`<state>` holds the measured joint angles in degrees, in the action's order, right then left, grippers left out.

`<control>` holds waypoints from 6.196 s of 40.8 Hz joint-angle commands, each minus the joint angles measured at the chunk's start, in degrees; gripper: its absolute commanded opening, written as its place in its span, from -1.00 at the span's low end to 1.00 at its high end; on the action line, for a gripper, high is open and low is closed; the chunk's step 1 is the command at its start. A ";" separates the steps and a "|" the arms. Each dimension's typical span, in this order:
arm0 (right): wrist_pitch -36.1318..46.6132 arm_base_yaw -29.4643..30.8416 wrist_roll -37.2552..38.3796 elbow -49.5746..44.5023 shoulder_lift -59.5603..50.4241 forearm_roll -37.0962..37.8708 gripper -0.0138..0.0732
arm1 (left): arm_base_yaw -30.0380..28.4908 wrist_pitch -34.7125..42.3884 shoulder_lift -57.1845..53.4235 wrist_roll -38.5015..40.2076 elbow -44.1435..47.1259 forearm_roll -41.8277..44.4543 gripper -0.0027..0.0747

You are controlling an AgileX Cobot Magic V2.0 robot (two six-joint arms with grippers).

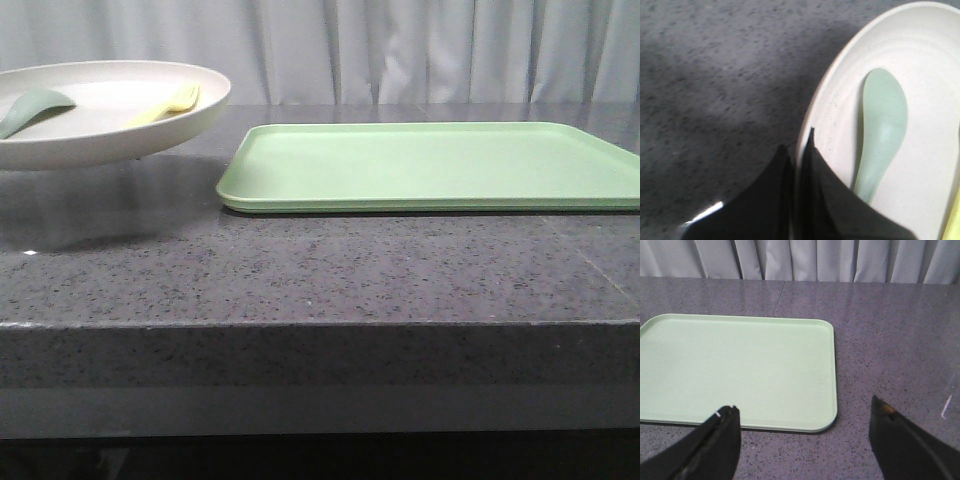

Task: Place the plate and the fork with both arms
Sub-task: 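Carry the plate over the green tray and lower it onto it, then open the left gripper and withdraw it from the plate, then lower the right gripper onto the yellow fork in the plate, then close the right gripper on the yellow fork and lift it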

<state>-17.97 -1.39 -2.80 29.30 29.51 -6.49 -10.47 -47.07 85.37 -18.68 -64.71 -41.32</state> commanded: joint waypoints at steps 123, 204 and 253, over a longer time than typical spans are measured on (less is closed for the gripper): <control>4.80 -0.06 -0.47 2.19 2.80 -0.13 0.60 | 27.97 31.77 -22.77 17.10 13.03 31.05 -0.98; -22.13 -13.01 14.50 57.91 74.48 -7.37 0.60 | 27.97 31.83 -68.85 16.97 40.06 32.41 -0.98; -28.04 -3.81 9.95 62.78 69.34 -0.36 -0.78 | 27.97 31.83 -68.85 16.97 40.06 32.41 -0.98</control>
<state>-46.16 -7.42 8.86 90.59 101.80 -9.52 17.55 -19.50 16.10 -1.64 -23.04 -8.76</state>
